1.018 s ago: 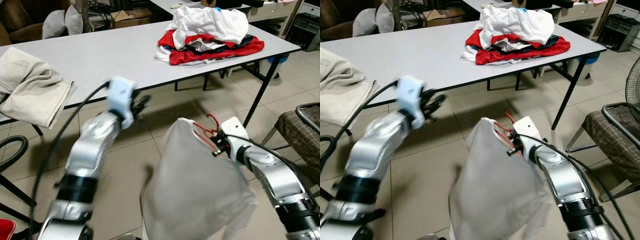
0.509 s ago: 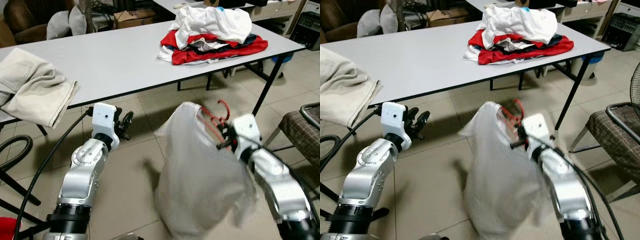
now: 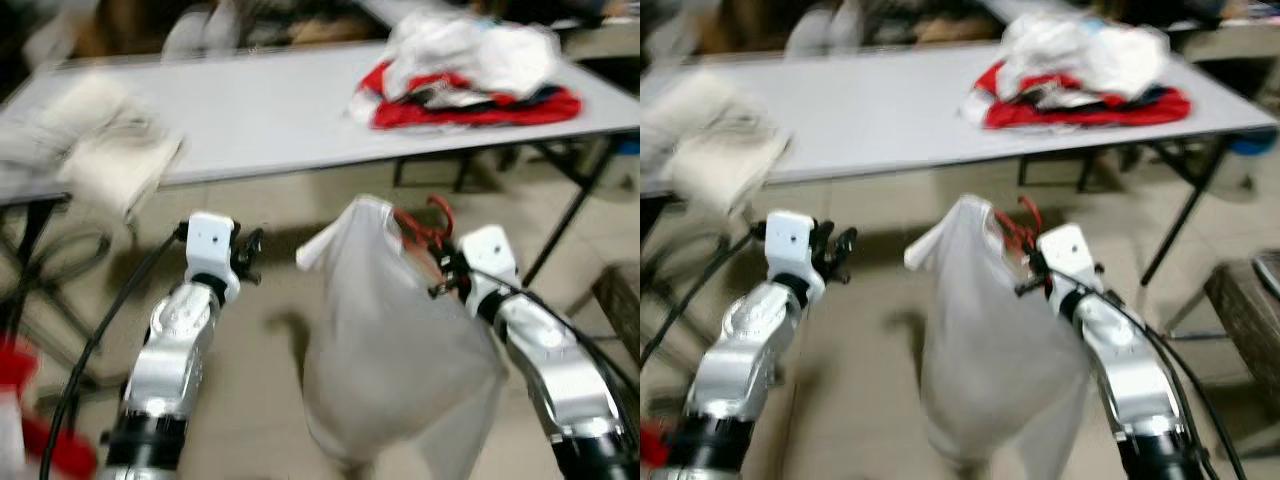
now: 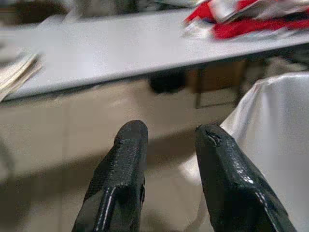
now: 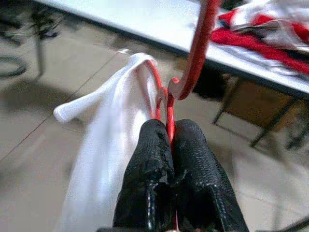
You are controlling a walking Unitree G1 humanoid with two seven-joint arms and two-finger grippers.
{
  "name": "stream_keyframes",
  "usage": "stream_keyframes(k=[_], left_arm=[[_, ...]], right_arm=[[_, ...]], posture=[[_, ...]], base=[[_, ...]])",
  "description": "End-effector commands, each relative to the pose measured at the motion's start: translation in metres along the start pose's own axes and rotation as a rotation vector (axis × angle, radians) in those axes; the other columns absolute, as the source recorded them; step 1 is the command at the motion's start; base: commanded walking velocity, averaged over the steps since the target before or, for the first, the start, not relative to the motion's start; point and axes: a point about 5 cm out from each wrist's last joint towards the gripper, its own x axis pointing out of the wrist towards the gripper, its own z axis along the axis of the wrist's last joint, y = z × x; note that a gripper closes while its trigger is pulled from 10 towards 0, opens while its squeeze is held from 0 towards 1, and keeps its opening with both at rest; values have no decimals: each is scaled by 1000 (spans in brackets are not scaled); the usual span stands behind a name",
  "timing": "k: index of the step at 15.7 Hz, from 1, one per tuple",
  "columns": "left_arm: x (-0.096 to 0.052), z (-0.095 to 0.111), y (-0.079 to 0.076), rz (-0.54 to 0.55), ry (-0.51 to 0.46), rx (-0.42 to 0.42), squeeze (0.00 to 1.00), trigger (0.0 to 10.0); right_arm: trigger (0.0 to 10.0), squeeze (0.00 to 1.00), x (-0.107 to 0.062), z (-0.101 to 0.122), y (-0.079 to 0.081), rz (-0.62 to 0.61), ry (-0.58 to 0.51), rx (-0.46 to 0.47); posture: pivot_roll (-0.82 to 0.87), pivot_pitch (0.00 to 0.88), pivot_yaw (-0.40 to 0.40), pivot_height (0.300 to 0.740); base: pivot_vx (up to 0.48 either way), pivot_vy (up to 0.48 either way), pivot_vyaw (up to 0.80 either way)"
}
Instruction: Hang hanger
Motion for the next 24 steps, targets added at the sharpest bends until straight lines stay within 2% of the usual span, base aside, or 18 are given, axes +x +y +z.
stream_keyframes(k=[1,2,3,4,5,7,10,13,18,20,24], left_arm=[[1,5,6,40,-16,37,0,10000],[0,8,5,42,-36,12,0,10000],[-2,9,6,49,-40,21,0,10000],[-7,13,6,57,-59,40,0,10000],[-9,12,8,79,-40,61,0,10000],[-11,8,3,57,-41,14,0,10000],[-9,2,1,67,-9,-5,0,10000],[-7,-3,0,72,8,-38,0,10000],[-4,2,-6,51,-19,-39,0,10000],[-6,2,-5,55,-23,-28,0,10000],[-20,-2,-5,32,-12,20,0,10000]], right_arm=[[10000,0,3,10,-3,8,-42,-13],[10000,0,6,8,-3,14,-34,2],[10000,0,8,7,-4,11,-32,9],[10000,0,9,5,-5,-1,-26,84],[10000,0,10,5,-5,0,-21,109],[10000,0,7,-5,-4,-8,7,147],[10000,0,3,-13,-11,-94,16,213],[10000,0,-2,-17,-7,-53,40,163],[10000,0,-2,-17,-4,-11,43,137],[10000,0,0,-14,1,31,34,131],[10000,0,2,-13,19,202,24,124]], posture=[[-26,0,29,740],[-8,0,11,740],[3,0,0,740],[9,0,-9,740],[13,0,-13,740],[6,0,-4,740],[-1,0,4,740],[-33,0,21,740],[-30,0,10,740],[-19,0,-3,740],[3,0,-17,740]], base=[[0,-480,800],[0,0,800],[0,0,413],[0,0,0],[0,0,0],[156,0,0],[373,0,0],[420,0,0],[435,0,800],[435,0,800],[436,0,800]])
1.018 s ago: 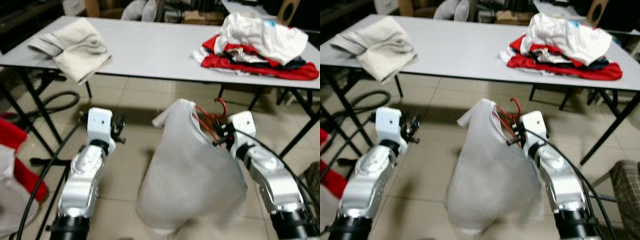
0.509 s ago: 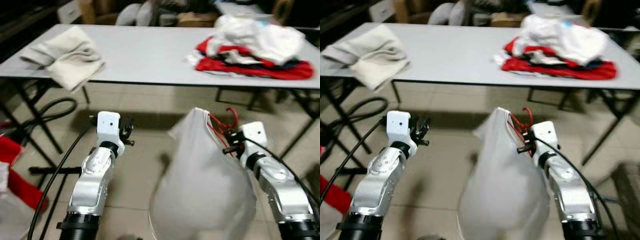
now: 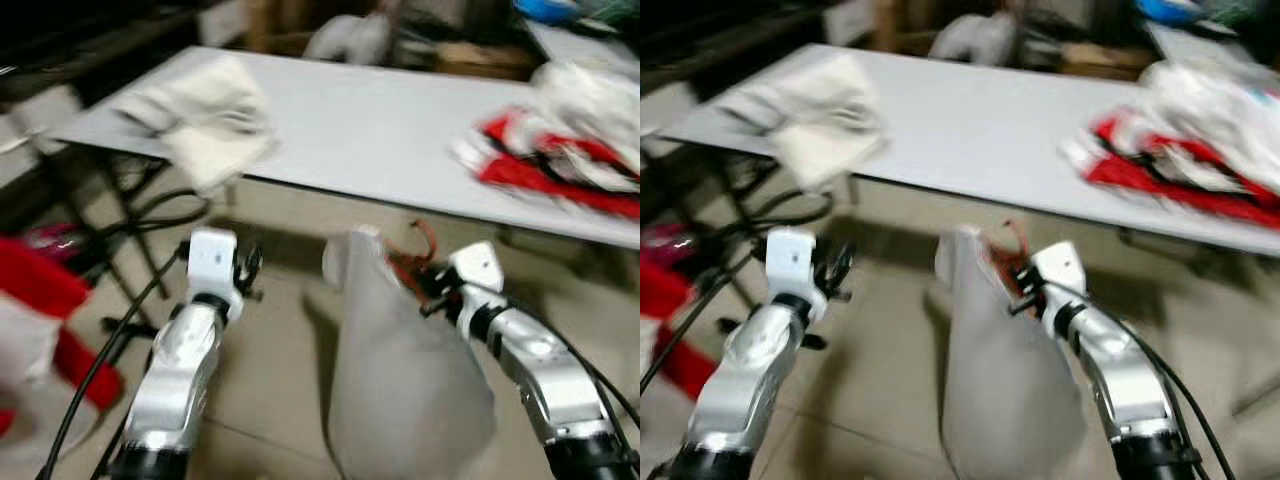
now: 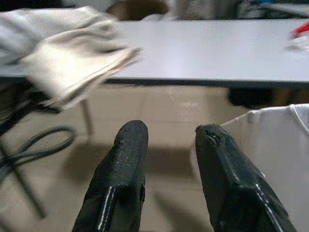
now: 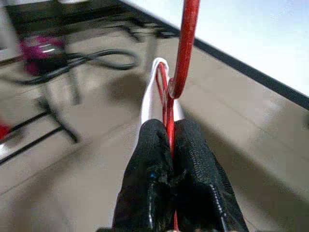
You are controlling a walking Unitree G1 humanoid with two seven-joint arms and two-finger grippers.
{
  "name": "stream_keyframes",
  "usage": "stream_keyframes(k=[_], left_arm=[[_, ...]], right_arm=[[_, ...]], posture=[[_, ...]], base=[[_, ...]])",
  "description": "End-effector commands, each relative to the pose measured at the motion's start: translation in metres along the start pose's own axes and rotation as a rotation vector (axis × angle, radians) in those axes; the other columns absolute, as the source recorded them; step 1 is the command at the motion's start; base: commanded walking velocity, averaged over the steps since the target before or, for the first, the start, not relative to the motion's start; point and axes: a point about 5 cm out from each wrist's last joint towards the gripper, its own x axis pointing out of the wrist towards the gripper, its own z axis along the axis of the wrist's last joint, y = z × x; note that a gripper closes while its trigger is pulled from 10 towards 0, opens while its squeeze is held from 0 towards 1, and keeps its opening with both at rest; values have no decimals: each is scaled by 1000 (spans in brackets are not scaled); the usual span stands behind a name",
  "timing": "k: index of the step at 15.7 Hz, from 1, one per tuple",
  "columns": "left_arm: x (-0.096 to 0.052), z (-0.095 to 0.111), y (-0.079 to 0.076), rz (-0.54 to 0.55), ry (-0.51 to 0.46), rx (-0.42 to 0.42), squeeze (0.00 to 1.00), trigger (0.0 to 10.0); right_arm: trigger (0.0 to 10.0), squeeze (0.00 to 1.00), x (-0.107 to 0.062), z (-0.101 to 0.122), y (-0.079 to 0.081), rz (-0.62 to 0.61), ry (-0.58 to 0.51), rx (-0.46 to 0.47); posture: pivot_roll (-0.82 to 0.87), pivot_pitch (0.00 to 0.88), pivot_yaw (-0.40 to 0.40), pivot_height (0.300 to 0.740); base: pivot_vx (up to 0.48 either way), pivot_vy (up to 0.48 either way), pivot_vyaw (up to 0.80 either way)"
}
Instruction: Hang hanger
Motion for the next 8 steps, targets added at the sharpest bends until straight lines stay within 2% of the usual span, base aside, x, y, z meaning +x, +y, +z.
stream_keyframes(k=[1,4,8], left_arm=[[-4,3,7,9,-2,32,0,10000],[-13,-5,3,-4,31,41,0,10000],[-17,-5,3,-5,39,47,0,10000]], right_arm=[[10000,0,4,10,11,73,-49,-20],[10000,0,1,-4,14,63,-29,2],[10000,0,-4,-15,19,58,-25,39]], posture=[[13,0,-17,740],[21,0,-11,740],[27,0,-5,740]], base=[[435,0,800],[436,0,800],[435,0,800]])
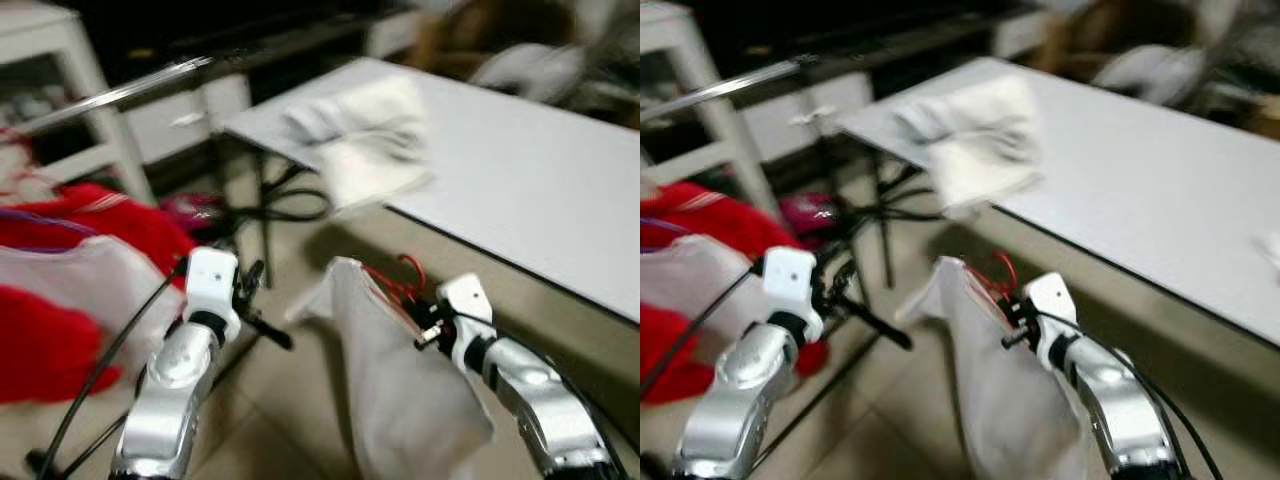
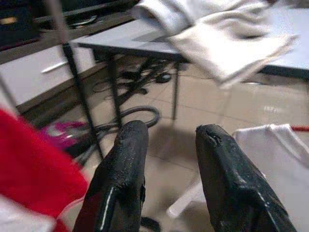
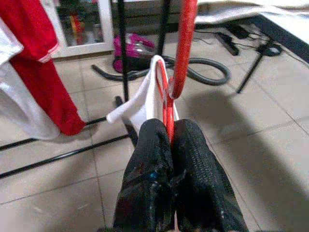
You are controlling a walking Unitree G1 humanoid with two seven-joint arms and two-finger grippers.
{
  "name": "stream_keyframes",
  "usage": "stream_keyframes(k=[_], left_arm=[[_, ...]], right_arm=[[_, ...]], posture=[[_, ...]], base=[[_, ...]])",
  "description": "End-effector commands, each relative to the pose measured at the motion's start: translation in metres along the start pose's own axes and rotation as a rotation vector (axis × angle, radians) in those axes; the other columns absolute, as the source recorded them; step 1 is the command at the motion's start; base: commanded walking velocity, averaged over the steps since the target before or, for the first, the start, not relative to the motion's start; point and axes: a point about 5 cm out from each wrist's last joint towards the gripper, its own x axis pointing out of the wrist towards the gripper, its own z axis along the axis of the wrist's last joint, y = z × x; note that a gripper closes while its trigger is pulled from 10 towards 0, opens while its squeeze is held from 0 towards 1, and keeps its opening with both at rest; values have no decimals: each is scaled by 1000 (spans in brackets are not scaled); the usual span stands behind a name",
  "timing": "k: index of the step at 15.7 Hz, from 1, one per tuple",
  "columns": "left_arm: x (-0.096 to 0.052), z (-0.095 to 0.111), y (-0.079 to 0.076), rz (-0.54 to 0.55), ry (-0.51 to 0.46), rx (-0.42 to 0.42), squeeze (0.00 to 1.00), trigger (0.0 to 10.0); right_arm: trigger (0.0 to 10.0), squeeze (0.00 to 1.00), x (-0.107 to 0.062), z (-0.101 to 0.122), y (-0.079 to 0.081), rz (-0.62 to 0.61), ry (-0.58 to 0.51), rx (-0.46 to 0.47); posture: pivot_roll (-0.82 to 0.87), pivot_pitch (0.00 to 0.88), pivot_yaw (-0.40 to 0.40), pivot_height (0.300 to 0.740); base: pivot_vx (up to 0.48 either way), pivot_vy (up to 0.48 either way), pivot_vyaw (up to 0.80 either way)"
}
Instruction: Hang hanger
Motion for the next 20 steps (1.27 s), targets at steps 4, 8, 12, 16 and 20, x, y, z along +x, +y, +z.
stream_keyframes(k=[4,8,12,16,20], left_arm=[[-1,7,9,18,-10,28,0,10000],[-1,13,5,-4,-41,43,0,10000],[-1,24,5,-14,-78,63,0,10000],[-1,34,0,-90,-94,98,0,10000],[-1,48,-10,-225,-144,155,0,10000]], right_arm=[[10000,0,2,22,-7,-50,-97,-41],[10000,0,0,28,-19,-107,-85,-109],[10000,0,1,40,-29,-136,-95,-173],[10000,0,-3,60,-36,-99,-152,-234],[10000,0,-8,78,-49,-81,-160,-281]], posture=[[24,0,2,740],[22,0,-1,740],[29,0,-12,740],[29,0,-21,740],[23,0,-25,740]], base=[[435,0,800],[436,0,800],[435,0,800],[272,0,200],[0,0,0]])
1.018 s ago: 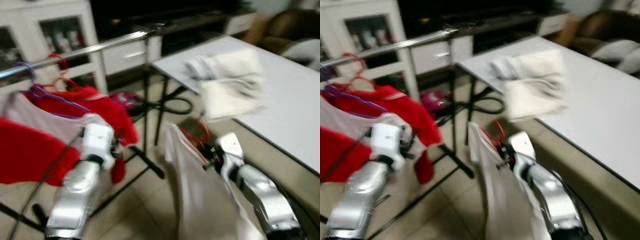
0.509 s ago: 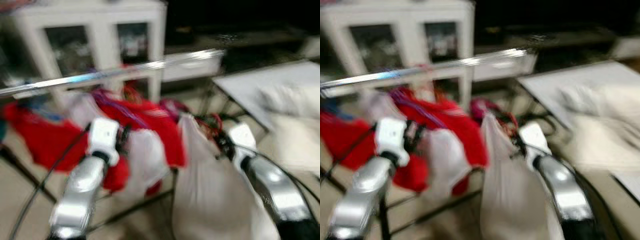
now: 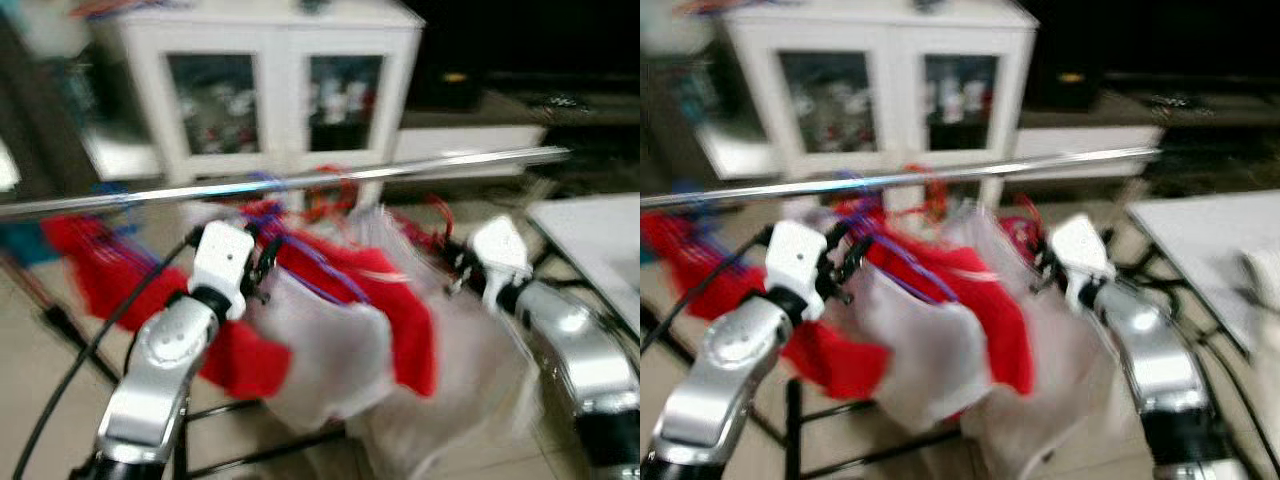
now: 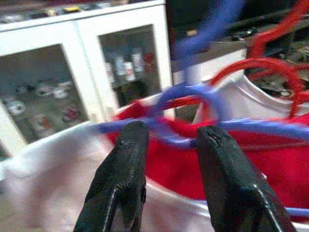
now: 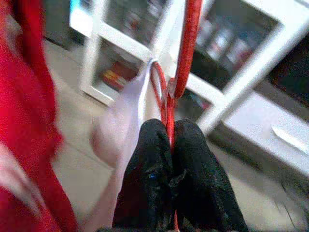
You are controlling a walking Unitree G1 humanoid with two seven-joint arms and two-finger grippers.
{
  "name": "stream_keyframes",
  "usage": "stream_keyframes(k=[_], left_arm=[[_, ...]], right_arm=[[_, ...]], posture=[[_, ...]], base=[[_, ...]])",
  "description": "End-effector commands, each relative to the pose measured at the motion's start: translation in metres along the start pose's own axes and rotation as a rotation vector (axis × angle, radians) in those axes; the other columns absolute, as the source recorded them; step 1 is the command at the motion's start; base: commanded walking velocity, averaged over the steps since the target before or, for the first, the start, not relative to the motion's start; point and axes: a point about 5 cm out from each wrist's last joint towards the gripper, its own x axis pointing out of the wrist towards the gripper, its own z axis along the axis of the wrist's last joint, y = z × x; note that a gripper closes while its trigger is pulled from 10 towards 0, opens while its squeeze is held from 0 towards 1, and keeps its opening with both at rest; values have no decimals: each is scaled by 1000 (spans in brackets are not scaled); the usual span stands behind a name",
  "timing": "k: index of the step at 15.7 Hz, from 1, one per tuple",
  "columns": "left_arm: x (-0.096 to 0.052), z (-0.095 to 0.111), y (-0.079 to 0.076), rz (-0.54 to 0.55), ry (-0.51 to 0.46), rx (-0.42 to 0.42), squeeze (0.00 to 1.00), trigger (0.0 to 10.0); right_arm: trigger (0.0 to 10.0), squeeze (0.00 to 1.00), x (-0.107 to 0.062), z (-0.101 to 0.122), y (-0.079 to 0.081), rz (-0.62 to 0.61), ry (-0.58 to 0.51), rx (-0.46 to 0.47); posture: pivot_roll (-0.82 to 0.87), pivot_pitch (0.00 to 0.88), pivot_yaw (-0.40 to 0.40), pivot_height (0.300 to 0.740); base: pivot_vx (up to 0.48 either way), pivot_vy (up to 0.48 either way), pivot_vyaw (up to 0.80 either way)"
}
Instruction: Hang hanger
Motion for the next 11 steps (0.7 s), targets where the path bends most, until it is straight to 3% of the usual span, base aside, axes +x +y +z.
stream_keyframes(k=[1,8,9,11], left_arm=[[0,8,-9,-77,-29,10,0,10000],[-1,11,-25,-242,-43,3,0,10000],[-3,14,-34,-325,-53,-26,0,10000],[-6,16,-43,-416,-65,-42,0,10000]], right_arm=[[10000,0,-2,12,-8,0,-47,11],[10000,0,-2,38,-31,-33,-107,23],[10000,0,6,31,-42,-132,-26,110],[10000,0,15,19,-52,-215,78,195]], posture=[[21,0,-26,740],[12,0,-40,740],[8,0,-37,740],[6,0,-32,740]], base=[[0,0,0],[0,0,0],[0,0,0],[0,0,0]])
